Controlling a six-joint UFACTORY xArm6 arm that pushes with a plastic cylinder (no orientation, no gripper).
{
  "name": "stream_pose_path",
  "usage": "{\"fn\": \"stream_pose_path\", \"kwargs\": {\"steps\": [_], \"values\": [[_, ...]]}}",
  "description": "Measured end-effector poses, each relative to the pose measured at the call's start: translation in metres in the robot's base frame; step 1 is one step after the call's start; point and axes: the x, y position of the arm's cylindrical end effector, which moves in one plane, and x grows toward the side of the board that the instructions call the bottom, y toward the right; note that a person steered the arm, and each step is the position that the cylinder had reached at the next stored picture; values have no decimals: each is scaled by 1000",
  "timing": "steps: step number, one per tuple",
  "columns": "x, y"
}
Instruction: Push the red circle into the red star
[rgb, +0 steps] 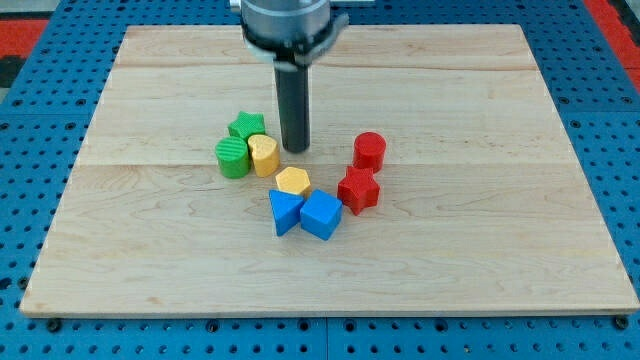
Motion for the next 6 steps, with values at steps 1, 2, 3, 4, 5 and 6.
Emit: {"fn": "stream_pose_path", "kwargs": {"steps": [1, 2, 3, 4, 5, 6], "values": [[-30, 41], [-10, 89], [30, 89], [86, 83], [74, 75], [14, 64]]}}
